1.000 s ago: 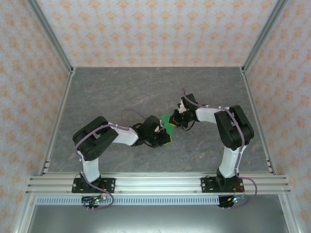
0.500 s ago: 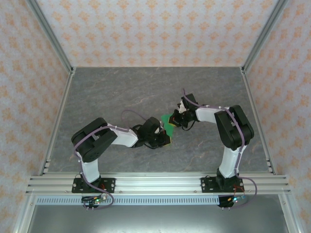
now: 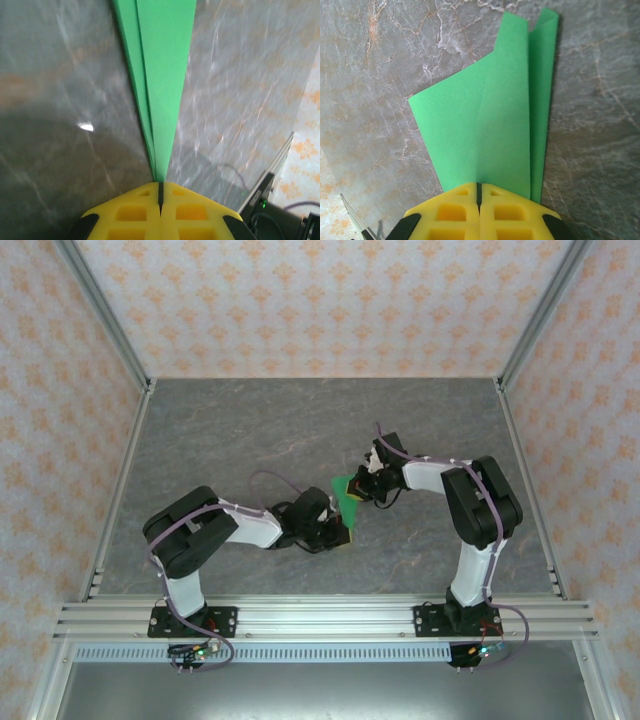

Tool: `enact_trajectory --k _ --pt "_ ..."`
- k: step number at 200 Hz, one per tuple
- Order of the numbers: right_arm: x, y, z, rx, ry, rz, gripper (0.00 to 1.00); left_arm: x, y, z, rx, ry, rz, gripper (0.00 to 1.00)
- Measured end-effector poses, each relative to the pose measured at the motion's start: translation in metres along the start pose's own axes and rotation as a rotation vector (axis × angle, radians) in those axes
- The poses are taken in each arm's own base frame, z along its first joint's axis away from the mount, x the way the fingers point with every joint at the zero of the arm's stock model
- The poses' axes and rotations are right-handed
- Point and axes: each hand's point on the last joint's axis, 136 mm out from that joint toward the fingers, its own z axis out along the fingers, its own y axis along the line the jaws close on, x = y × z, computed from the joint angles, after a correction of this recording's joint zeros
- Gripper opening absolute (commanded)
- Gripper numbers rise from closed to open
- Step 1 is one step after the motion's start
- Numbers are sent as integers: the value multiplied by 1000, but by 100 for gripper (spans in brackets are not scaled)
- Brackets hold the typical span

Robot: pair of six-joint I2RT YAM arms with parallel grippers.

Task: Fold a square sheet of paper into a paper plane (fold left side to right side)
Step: Fold the wing for the fifth time at the center of the table.

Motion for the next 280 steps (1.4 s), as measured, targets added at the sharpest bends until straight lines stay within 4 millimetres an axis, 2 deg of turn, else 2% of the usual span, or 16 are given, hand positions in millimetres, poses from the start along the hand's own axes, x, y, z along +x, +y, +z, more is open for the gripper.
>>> enact_trajectory --k 28,55,74,104,122,142,195,263,280 --pt "0 0 0 0 0 -3 5 21 2 -4 -26 61 14 0" --pt "0 0 0 0 0 -3 5 27 6 -14 -55 92 11 0" --pt "0 0 0 0 0 -3 5 14 2 -21 -53 71 7 0" --pt "0 0 0 1 1 -7 5 -17 -17 -29 -17 22 22 0" --pt "0 0 0 2 2 -9 5 -26 -33 -25 13 22 47 0" --pt "0 0 0 3 3 -8 5 -30 -38 -16 21 35 65 0" --pt "0 0 0 3 4 -8 5 -28 -12 10 -34 85 45 0" --pt "0 0 0 5 7 -13 5 -24 -13 12 -19 76 69 0" --pt "0 1 0 4 6 -13 6 -14 -12 10 -15 84 79 0"
